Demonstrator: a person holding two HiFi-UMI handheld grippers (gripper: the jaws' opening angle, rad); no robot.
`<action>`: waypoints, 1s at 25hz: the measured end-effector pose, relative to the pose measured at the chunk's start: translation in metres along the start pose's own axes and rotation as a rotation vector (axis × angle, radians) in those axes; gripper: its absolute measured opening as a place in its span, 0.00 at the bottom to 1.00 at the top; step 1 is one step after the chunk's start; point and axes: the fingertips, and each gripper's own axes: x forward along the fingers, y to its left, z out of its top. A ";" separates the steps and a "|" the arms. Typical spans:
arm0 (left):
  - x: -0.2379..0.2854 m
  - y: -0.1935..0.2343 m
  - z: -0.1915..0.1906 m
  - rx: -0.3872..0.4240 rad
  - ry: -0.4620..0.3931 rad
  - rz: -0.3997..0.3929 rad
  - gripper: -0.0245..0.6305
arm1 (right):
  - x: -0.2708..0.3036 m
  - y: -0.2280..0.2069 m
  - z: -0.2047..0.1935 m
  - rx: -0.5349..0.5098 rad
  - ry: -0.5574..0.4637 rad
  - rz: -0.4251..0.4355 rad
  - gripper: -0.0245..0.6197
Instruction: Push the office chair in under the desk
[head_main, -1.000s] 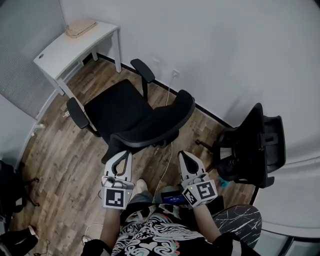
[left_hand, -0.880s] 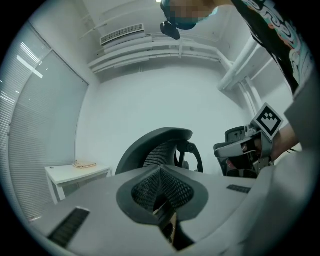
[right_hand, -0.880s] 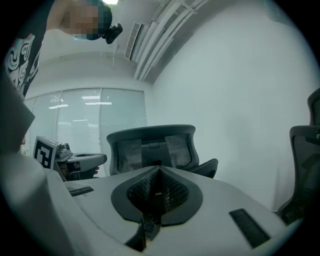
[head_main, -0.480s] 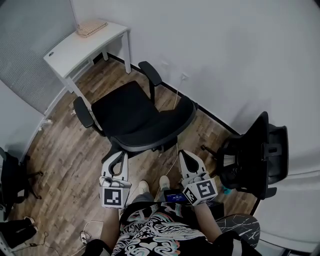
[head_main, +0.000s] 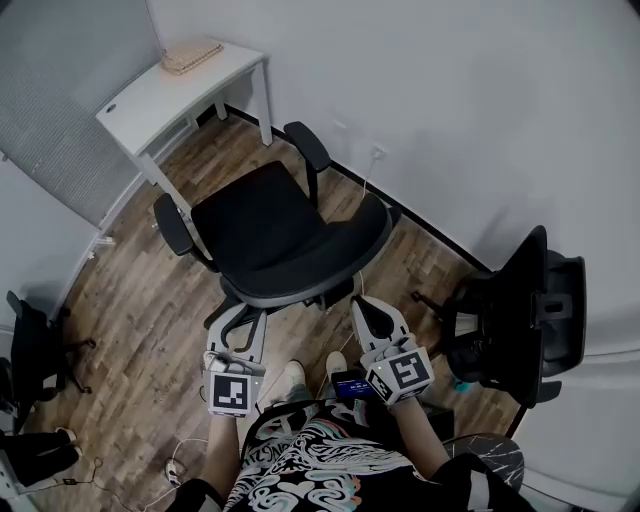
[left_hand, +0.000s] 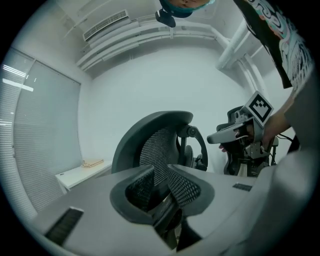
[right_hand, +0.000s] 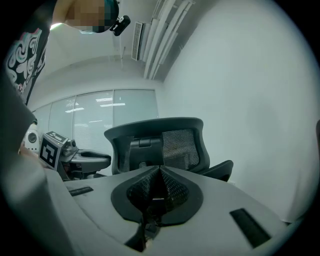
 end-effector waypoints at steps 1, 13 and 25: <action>0.001 -0.001 -0.002 0.025 0.009 -0.008 0.22 | 0.003 0.001 -0.002 0.004 0.007 0.015 0.08; -0.001 -0.004 -0.047 0.332 0.276 -0.134 0.35 | 0.013 0.001 -0.011 -0.068 0.049 0.054 0.20; 0.008 -0.011 -0.073 0.545 0.424 -0.192 0.35 | 0.031 0.006 -0.008 -0.110 0.056 0.104 0.20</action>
